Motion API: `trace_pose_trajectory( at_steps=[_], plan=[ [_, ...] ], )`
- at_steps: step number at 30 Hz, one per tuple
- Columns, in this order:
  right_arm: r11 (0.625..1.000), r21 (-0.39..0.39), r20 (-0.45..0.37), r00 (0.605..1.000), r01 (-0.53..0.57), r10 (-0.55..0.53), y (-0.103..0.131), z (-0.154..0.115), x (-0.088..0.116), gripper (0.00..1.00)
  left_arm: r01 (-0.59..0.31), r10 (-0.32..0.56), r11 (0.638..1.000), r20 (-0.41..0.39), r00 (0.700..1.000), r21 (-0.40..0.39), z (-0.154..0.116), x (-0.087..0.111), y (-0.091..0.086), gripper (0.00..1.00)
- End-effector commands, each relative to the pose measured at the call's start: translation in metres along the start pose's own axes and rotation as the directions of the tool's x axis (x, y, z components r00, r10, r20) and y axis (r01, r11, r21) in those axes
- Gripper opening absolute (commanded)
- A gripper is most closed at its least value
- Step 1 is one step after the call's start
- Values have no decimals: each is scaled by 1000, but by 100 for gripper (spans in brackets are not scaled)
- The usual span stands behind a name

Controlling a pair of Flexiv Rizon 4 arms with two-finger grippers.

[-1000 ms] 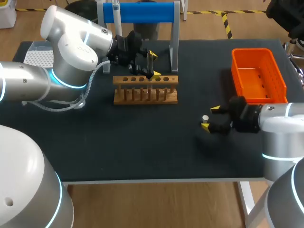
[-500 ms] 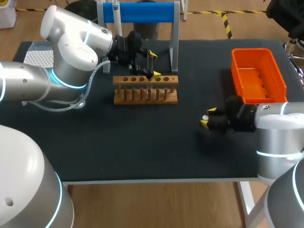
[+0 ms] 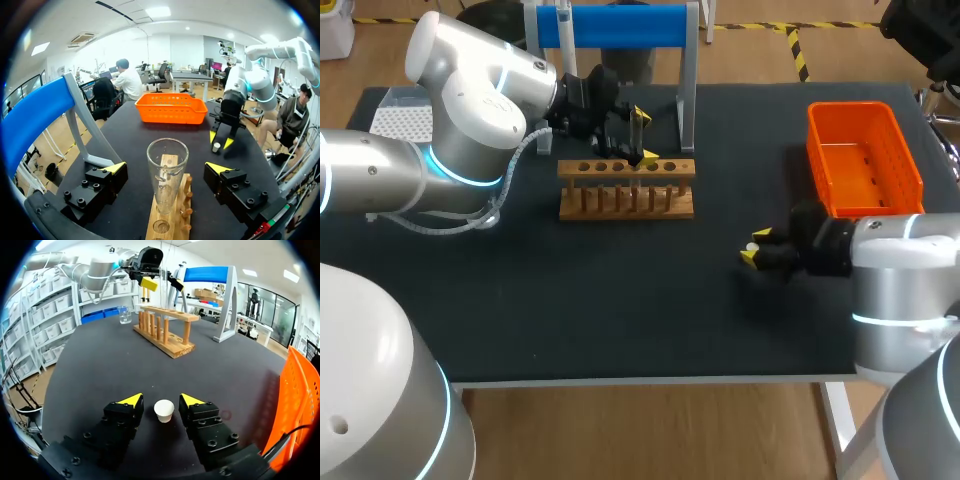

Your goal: Invert the test tube, pick up the pipette, mount the tip to pipette, aspirate from beaker and dispense into the tube, eject the tip, return the pipette, and cap with the stopper.

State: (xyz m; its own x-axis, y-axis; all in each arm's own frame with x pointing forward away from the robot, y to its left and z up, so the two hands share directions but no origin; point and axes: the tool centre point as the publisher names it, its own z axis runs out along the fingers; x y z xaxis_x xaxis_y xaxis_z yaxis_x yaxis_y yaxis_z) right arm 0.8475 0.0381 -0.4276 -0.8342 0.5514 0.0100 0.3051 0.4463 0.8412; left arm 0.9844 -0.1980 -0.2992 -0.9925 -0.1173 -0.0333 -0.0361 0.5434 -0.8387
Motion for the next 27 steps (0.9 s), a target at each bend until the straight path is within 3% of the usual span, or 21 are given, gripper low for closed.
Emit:
trace_pose_trajectory(
  at_steps=[1,27],
  plan=[
    [1000,1,9,1000,1,-1,-1,4,1,46,0,0,1000,-5,1000,-2,0,-1,0,100],
    [1000,10,19,1000,-11,11,-4,4,-2,41,0,0,1000,-5,1000,-2,0,-1,0,100]
  ],
)
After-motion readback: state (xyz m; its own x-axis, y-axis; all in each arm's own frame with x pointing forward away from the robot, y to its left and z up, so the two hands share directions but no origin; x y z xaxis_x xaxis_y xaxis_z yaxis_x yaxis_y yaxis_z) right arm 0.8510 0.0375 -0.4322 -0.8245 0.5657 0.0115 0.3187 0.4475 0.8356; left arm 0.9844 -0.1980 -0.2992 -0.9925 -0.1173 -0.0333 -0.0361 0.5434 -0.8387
